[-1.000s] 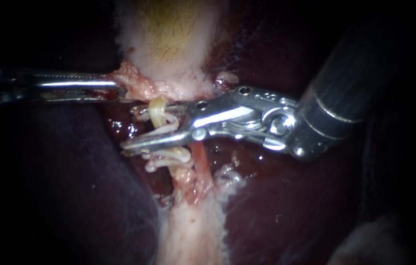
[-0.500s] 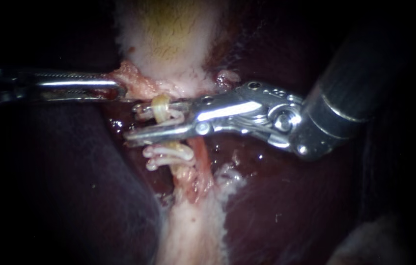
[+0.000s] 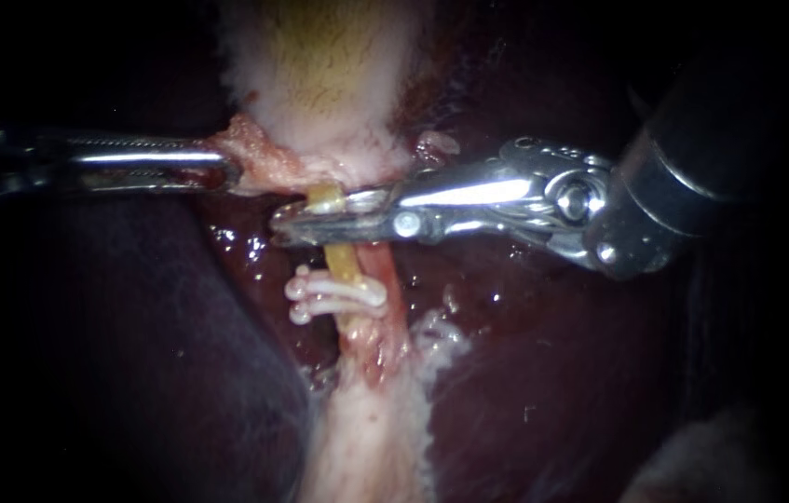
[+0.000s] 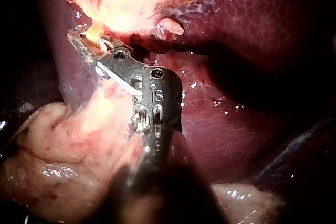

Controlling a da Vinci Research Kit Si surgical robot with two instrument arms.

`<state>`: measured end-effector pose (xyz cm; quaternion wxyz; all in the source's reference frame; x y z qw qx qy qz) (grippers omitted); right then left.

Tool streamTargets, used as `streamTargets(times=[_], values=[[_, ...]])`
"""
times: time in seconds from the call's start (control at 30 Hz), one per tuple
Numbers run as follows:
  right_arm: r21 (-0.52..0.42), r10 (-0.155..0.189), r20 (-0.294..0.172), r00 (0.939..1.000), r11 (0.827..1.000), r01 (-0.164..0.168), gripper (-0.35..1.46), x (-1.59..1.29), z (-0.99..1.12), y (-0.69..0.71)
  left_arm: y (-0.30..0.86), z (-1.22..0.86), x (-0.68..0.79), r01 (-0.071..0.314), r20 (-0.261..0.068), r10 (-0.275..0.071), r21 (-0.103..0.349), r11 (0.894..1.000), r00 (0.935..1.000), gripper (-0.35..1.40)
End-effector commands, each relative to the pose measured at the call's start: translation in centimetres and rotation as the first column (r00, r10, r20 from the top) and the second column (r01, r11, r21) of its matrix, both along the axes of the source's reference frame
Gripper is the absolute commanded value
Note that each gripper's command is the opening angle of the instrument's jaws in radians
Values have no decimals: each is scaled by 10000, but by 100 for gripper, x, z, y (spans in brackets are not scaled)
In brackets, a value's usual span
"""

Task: Clipping third clip left tube

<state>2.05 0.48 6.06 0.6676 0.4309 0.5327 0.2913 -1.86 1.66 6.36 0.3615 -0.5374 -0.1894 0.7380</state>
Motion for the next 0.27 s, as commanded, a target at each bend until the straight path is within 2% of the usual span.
streamTargets(times=[0.03,0.27], values=[[-16,14,6,10000,10000,-14,-35,1,1,-1,0,0,0,-2,0,2,-3,10000,10000,-35],[-10,-6,-7,10000,10000,6,-35,1,1,0,0,1,1,-4,2,4,-3,10000,10000,-35]])
